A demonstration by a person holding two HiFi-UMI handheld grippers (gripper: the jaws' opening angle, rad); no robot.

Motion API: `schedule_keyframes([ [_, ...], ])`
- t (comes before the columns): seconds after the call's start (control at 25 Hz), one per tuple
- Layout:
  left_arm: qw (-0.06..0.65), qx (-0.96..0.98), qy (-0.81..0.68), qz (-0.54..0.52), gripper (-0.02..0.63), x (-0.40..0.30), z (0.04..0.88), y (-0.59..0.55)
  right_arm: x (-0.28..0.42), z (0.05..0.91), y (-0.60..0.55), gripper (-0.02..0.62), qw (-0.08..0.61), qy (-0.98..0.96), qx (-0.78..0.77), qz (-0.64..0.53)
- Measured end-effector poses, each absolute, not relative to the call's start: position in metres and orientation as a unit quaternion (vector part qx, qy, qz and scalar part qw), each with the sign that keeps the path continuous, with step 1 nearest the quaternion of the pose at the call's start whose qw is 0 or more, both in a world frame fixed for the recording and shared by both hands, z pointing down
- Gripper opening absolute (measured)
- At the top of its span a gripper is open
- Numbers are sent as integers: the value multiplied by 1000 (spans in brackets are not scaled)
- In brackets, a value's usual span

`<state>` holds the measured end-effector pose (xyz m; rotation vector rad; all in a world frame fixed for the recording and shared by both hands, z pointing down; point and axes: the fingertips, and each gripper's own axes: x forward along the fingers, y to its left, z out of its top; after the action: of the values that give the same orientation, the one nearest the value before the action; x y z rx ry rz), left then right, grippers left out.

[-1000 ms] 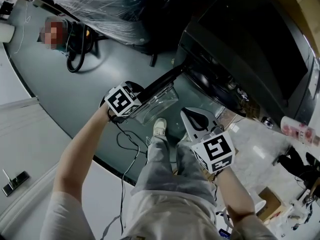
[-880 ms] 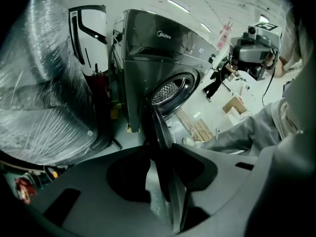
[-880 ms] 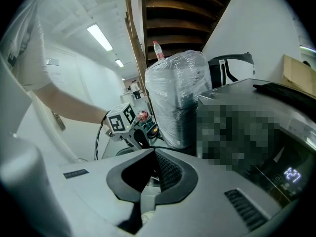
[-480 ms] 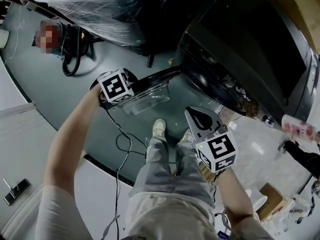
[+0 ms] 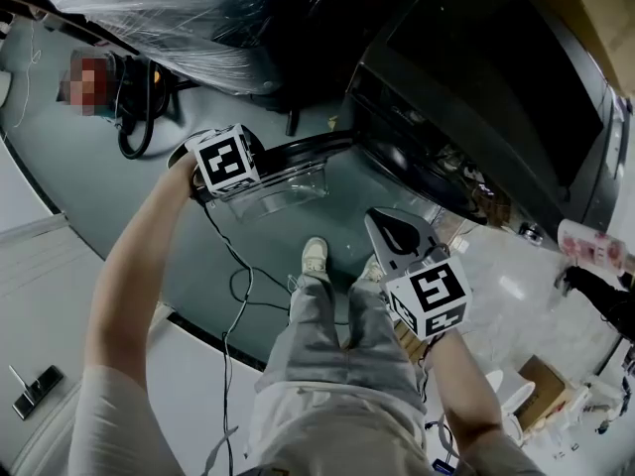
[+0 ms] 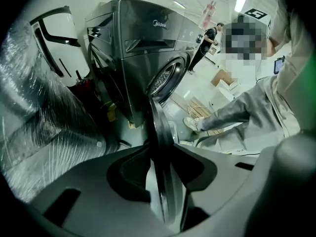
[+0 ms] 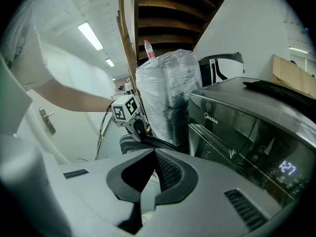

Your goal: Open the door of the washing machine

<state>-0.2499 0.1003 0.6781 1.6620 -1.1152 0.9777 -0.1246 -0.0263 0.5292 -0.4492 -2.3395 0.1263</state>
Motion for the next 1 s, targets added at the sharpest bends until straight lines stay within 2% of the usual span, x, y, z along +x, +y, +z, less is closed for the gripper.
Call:
schedule_keyframes([
  [0.36, 439, 641, -496, 388, 149, -254, 674, 102, -117, 517, -31, 28, 365, -913, -179, 40],
  [0.6, 408, 605, -575, 370, 147, -252, 651, 94, -111, 490, -46, 28, 347, -921, -169, 46],
  [0.72, 374, 587, -618, 365, 96, -254, 633, 86, -106, 474, -54, 28, 338, -926, -166, 40],
  [1.0, 302, 570, -686, 337, 63, -253, 571, 54, -91, 433, -72, 28, 314, -936, -159, -11],
])
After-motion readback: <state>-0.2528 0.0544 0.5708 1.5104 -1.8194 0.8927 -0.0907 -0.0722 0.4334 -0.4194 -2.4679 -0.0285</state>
